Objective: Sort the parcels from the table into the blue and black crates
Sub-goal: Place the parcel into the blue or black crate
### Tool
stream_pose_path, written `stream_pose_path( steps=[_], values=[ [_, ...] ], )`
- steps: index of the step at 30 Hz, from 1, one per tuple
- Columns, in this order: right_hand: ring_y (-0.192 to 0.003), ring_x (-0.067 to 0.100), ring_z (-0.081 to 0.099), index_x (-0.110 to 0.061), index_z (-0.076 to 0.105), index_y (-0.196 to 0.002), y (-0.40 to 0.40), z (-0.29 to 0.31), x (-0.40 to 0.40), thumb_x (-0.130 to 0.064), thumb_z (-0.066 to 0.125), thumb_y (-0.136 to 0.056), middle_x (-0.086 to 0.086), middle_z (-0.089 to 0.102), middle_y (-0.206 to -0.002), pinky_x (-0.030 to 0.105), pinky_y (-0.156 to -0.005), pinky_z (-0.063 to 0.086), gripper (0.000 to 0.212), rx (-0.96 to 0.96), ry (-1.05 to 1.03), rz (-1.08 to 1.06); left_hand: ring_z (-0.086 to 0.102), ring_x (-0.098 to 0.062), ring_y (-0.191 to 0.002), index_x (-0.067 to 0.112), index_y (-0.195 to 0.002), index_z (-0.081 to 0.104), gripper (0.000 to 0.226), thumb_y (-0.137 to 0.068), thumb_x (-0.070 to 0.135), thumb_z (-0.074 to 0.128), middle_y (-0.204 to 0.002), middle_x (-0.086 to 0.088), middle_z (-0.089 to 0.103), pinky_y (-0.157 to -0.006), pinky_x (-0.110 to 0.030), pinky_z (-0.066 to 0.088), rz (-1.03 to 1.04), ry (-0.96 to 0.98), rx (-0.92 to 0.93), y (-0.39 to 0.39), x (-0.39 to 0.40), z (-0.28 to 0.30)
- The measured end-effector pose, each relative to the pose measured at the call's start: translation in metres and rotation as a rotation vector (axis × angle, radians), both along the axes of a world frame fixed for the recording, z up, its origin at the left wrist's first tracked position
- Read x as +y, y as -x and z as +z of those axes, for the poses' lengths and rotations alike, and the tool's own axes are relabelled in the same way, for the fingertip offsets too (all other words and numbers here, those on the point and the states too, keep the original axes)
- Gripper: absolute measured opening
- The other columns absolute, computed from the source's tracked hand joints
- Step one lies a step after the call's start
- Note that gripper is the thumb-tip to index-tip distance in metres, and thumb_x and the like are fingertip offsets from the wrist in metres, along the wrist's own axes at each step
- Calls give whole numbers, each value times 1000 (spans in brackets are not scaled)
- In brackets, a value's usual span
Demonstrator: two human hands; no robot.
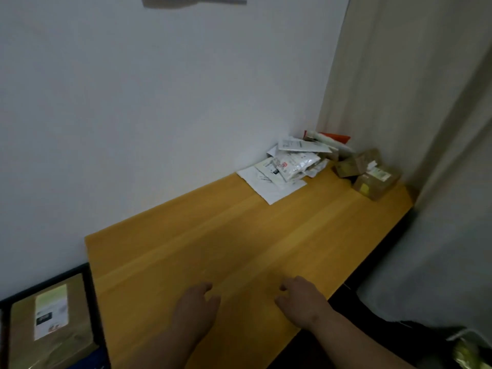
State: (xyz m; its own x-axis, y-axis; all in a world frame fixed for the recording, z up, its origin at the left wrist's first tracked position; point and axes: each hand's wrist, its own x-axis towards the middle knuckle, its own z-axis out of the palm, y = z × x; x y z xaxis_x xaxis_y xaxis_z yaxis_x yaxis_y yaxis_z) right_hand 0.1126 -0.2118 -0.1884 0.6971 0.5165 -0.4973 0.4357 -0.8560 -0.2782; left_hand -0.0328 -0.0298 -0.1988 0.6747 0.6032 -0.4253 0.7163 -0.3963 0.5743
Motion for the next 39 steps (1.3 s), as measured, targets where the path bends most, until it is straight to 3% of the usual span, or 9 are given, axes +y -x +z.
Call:
stream_pose_path(
  steps=[10,15,19,28,35,39],
  values=[
    [-125,23,47,-19,48,-142,-125,0,-39,-42,43,-102,6,44,-139,29,-99,40,46,-7,-22,-95,35,-22,-141,18,-150,35,53,-100,33,48,-156,-5,33,-113,-31,31,-154,8,9,-156,-18,2],
    [-130,23,45,-18,44,-145,-201,-7,-43,-40,42,-103,6,38,-148,31,-103,41,48,26,-26,-32,33,-27,-141,18,-152,29,58,-101,36,47,-156,-7,30,-114,-38,32,-122,-18,59,-227,-24,-3],
    [-132,22,43,-18,42,-146,-267,-12,-43,-37,40,-104,5,37,-150,33,-108,39,46,31,-9,88,31,-26,-142,16,-153,27,61,-100,38,48,-157,-8,28,-115,-35,29,-95,-73,94,-275,-30,-13],
    [-132,25,41,-18,48,-141,-355,-39,-2,-35,47,-99,5,39,-146,34,-108,39,45,66,39,271,21,-27,-147,20,-155,19,69,-97,43,50,-163,-2,11,-115,-40,29,-12,-113,218,-323,-32,-27],
    [-131,25,41,-17,47,-140,-397,-56,32,-39,48,-99,5,41,-142,35,-107,39,46,93,86,323,20,-27,-147,25,-156,13,70,-98,44,47,-164,0,6,-116,-42,29,-115,-156,271,-382,1,-47],
    [-140,26,32,-17,41,-145,-423,-61,48,-40,49,-99,5,28,-156,38,-113,33,52,83,107,336,10,-27,-150,26,-157,6,70,-100,40,43,-164,1,-5,-120,-46,17,-220,-158,300,-415,14,-58]
  ],
)
